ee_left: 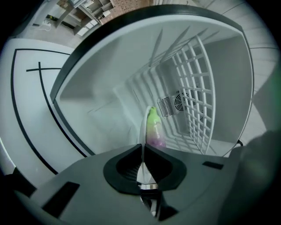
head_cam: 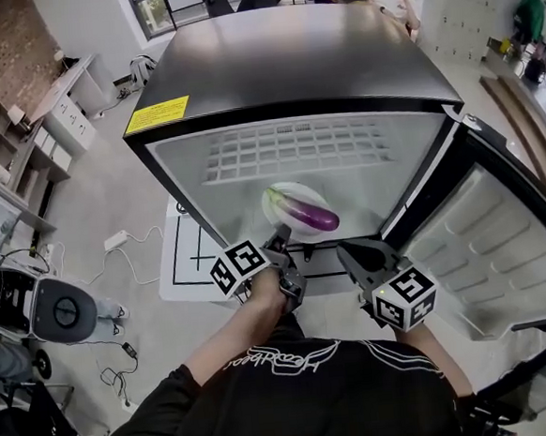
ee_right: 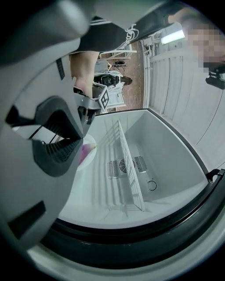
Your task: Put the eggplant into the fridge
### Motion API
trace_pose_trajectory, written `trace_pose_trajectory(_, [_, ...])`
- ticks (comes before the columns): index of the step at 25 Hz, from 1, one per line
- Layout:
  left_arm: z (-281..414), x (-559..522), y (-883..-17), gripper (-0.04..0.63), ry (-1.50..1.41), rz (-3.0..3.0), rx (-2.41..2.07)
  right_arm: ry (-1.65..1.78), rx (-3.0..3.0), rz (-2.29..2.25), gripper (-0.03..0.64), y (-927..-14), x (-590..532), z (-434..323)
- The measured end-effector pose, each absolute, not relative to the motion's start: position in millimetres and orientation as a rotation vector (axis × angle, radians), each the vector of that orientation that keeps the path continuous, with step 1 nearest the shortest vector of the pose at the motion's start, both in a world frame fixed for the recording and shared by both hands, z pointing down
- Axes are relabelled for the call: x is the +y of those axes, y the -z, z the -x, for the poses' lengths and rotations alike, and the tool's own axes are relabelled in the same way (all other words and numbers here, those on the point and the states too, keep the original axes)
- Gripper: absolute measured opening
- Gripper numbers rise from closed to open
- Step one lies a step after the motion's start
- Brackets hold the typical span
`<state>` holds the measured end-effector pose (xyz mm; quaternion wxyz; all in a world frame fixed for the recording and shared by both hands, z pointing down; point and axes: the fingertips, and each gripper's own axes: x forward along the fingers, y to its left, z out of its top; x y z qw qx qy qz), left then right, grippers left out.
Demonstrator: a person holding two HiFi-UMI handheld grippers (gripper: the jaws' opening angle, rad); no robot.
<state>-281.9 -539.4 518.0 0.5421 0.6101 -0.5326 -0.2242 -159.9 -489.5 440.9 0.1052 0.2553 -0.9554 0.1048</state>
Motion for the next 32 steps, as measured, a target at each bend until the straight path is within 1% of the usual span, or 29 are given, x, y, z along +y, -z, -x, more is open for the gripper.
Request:
trace_pose_trajectory(11, [269,-610,-523,0.026,0.514,-1.354,-1.251,-0.323,-2.800,-0.761,0.008,-420,-534,162])
trace_pose_trajectory(23, [271,-623,-551,0.028,0.554,-1.186,-1.193,-0.352,-2.797,-0.761,0.008,-426,-542,171])
trace_pose_trajectory(32, [269,-629,-554,0.028,0.570,-1.135,-1.148,-0.370,-2.805,-0.774,0.008,-426,-544,170])
